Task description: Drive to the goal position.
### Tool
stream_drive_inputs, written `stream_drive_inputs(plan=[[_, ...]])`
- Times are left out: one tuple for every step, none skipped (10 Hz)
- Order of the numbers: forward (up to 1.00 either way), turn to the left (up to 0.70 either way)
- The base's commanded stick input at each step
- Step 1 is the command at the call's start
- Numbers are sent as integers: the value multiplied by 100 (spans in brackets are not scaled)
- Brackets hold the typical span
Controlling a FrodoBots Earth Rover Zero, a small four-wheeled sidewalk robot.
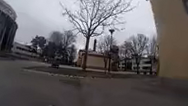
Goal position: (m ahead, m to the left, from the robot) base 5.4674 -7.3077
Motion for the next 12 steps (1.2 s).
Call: stream_drive_inputs(plan=[[100,0],[100,-12],[100,-38],[100,-40],[100,-40],[100,-40],[100,-40],[100,-4],[100,0],[100,-3],[100,-23],[100,-40]])
